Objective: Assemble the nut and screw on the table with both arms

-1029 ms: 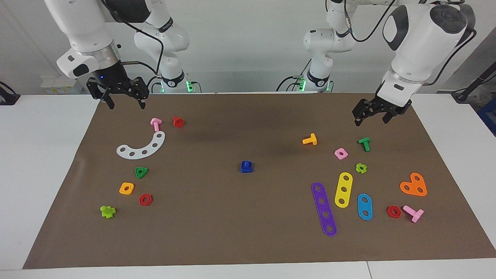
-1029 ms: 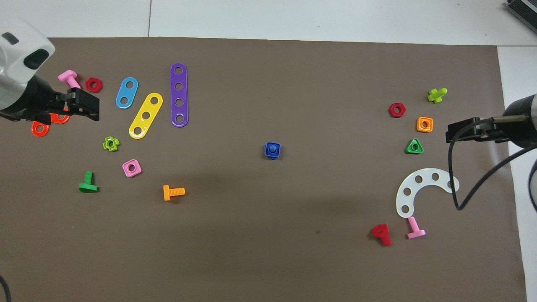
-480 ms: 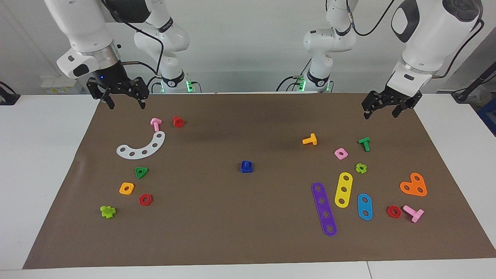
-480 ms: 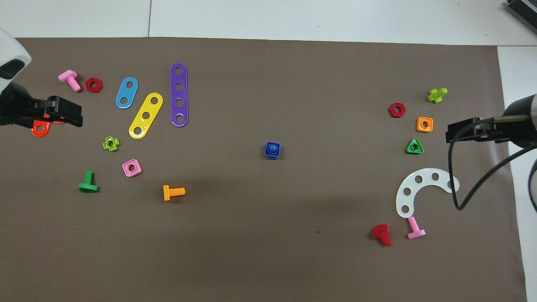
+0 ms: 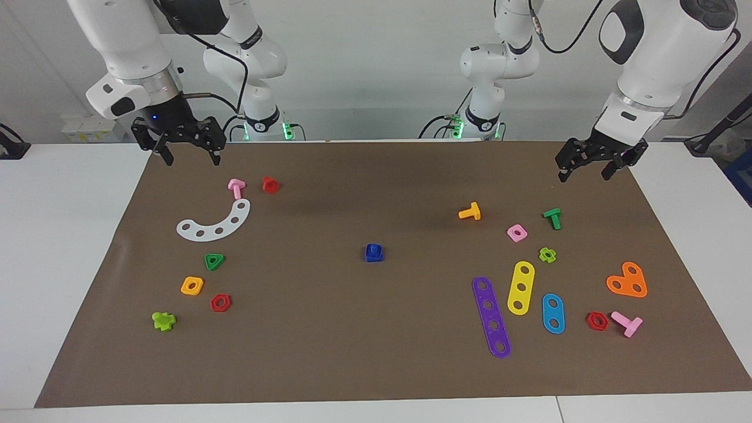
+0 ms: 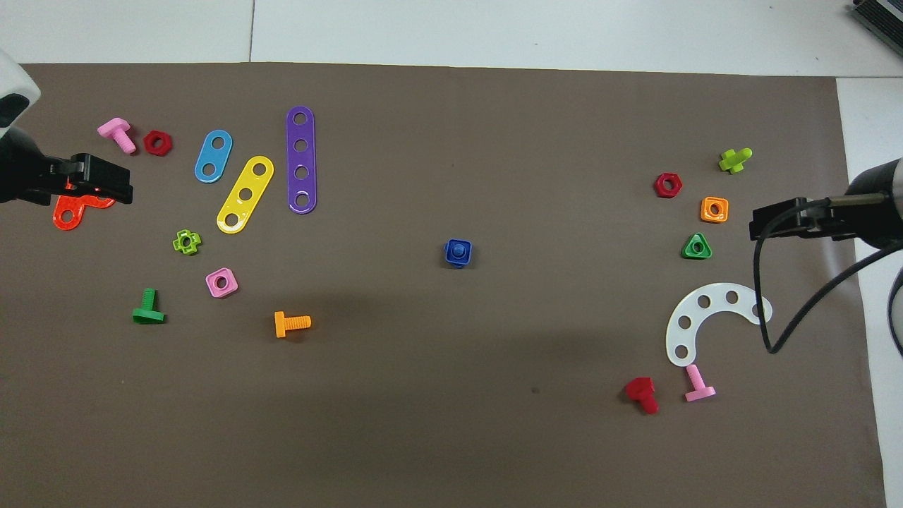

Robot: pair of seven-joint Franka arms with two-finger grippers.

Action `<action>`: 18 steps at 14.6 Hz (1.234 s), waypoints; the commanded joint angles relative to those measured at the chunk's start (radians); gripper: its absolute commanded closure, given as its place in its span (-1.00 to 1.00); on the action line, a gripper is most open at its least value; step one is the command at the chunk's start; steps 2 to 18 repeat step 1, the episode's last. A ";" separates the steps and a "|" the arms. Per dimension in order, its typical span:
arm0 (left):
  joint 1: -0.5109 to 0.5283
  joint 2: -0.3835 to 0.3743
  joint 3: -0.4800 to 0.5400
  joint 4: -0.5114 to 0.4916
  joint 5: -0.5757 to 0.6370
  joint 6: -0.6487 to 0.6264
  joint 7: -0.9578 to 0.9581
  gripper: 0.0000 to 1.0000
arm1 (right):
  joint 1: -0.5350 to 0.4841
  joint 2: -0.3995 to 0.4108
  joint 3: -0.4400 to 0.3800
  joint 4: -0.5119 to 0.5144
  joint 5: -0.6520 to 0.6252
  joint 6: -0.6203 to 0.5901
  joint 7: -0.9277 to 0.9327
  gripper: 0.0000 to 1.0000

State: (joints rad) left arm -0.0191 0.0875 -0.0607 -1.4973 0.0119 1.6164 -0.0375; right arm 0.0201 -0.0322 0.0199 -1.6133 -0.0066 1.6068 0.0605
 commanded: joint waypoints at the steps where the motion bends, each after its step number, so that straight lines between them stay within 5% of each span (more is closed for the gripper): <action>1: 0.007 -0.021 -0.005 -0.032 0.019 0.020 0.010 -1.00 | -0.009 -0.023 0.006 -0.025 0.028 0.009 -0.002 -1.00; 18: 0.007 -0.021 -0.005 -0.032 0.019 0.020 0.010 -1.00 | -0.009 -0.023 0.006 -0.025 0.028 0.009 -0.002 -1.00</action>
